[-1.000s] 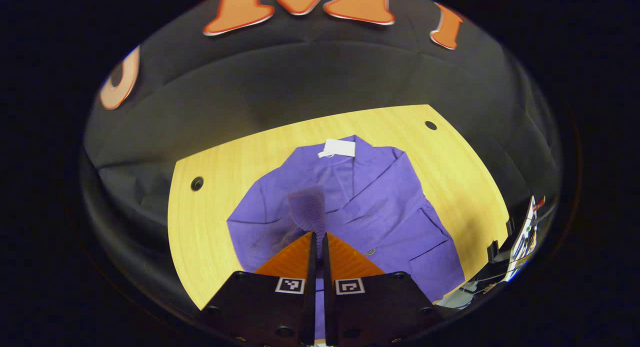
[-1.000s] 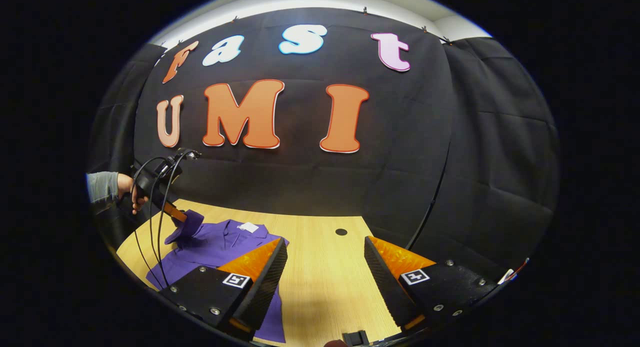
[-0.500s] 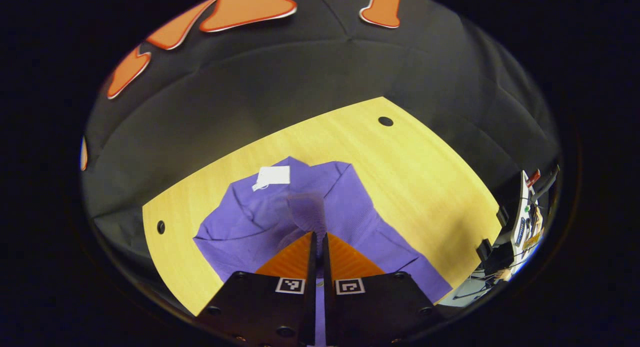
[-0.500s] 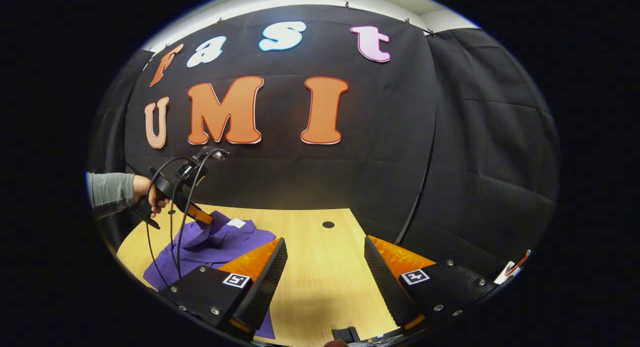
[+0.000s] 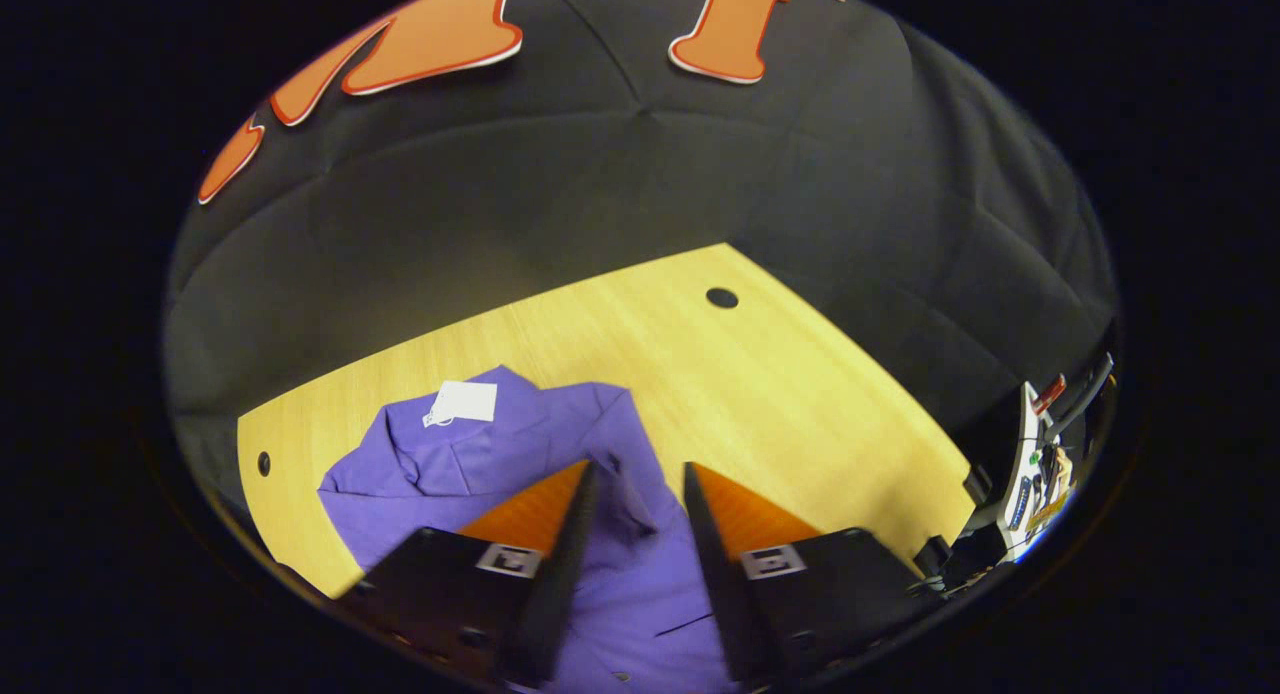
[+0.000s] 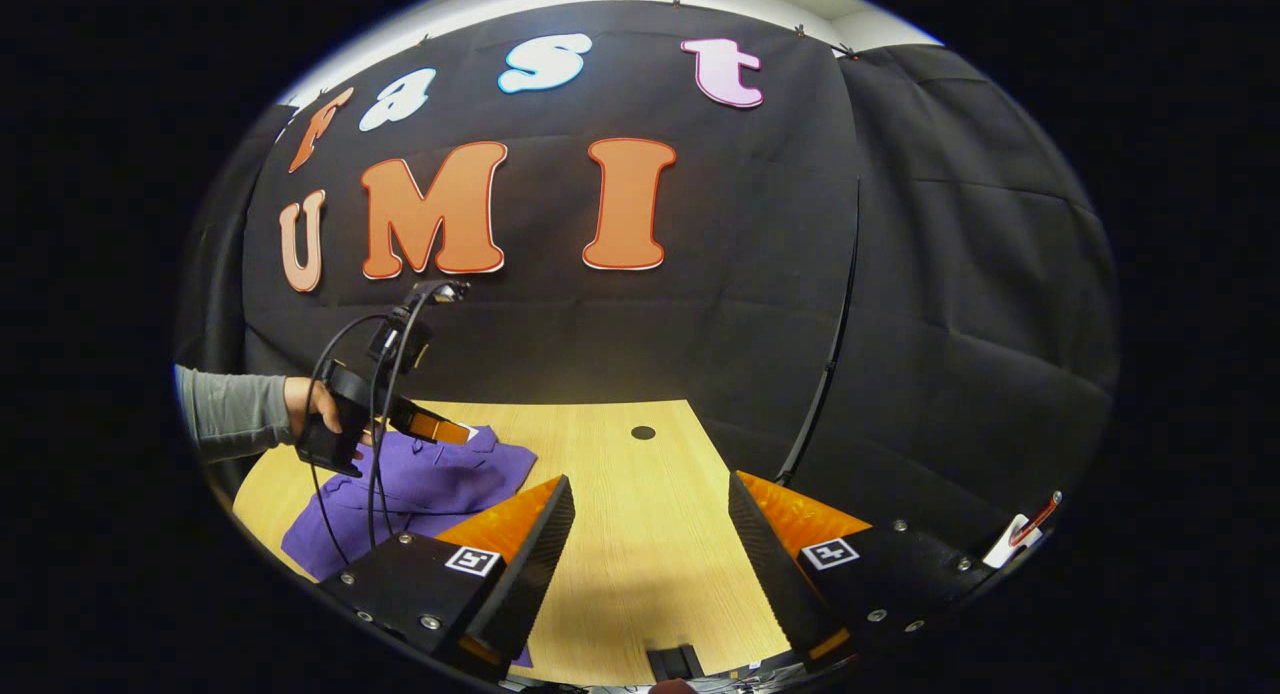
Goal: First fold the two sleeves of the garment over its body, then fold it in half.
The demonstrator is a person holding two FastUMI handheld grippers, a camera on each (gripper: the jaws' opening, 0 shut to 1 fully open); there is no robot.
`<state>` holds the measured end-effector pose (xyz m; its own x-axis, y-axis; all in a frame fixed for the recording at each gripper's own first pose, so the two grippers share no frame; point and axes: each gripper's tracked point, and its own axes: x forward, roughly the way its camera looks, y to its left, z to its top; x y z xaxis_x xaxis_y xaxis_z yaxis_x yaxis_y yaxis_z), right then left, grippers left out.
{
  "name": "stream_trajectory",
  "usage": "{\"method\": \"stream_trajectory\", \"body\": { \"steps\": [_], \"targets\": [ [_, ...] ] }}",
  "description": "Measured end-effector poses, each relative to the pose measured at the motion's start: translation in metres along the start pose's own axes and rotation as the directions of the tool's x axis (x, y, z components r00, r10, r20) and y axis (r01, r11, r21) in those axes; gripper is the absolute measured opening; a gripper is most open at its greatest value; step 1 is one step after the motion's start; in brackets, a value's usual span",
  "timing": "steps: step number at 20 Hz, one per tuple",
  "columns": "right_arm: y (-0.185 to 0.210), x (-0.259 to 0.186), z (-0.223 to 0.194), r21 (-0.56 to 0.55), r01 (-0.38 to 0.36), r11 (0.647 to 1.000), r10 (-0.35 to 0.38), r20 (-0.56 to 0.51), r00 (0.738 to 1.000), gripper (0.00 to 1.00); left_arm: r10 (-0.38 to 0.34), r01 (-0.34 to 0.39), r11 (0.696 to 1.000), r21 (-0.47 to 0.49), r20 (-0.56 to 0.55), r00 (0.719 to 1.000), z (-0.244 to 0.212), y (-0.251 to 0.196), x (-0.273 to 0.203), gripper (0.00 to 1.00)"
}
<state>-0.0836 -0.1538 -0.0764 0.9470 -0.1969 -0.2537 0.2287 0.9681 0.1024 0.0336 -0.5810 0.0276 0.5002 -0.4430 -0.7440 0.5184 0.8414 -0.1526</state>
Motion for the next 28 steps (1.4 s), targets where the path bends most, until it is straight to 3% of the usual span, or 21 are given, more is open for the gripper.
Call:
{"method": "stream_trajectory", "body": {
  "steps": [2,3,6,8,12,17,21,25,27,28],
  "targets": [
    [0.005,0.003,0.0,-0.004,-0.023,1.0,0.023,-0.004,1.0,0.94,0.053,-0.053,0.999,-0.001,0.063,0.997,0.007,0.013,-0.019,0.93],
    [0.008,0.005,0.001,-0.009,-0.033,0.999,0.033,-0.004,0.999,0.94,0.077,-0.076,0.997,-0.012,0.09,0.993,0.009,0.019,-0.031,0.97],
    [0.028,0.014,0.008,-0.023,-0.079,0.997,0.079,0.009,0.997,0.94,0.141,-0.13,0.989,-0.069,0.175,0.974,0.008,0.042,-0.08,0.96],
    [0.044,0.019,0.012,-0.036,-0.113,0.993,0.114,0.024,0.993,0.94,0.205,-0.182,0.977,-0.111,0.249,0.947,0.003,0.06,-0.123,0.96],
    [0.078,0.028,0.025,-0.083,-0.175,0.981,0.181,0.076,0.98,0.94,0.354,-0.311,0.935,-0.171,0.393,0.849,-0.012,0.1,-0.201,0.96],
    [0.116,0.034,0.041,-0.112,-0.23,0.967,0.245,0.143,0.959,0.94,0.479,-0.406,0.878,-0.254,0.498,0.723,-0.036,0.116,-0.289,0.96],
    [0.144,0.031,0.047,-0.119,-0.284,0.952,0.302,0.188,0.935,0.94,0.532,-0.459,0.842,-0.284,0.581,0.616,-0.048,0.125,-0.338,0.96],
    [0.161,0.02,0.056,-0.127,-0.316,0.94,0.339,0.248,0.908,0.94,0.559,-0.459,0.82,-0.343,0.651,0.513,-0.056,0.118,-0.38,0.96],
    [0.166,0.015,0.061,-0.113,-0.328,0.938,0.347,0.283,0.894,0.93,0.563,-0.46,0.814,-0.355,0.681,0.469,-0.055,0.112,-0.393,0.96],
    [0.167,0.014,0.061,-0.106,-0.328,0.939,0.345,0.293,0.892,0.93,0.573,-0.475,0.804,-0.357,0.678,0.46,-0.062,0.109,-0.395,0.95]
  ]
}}
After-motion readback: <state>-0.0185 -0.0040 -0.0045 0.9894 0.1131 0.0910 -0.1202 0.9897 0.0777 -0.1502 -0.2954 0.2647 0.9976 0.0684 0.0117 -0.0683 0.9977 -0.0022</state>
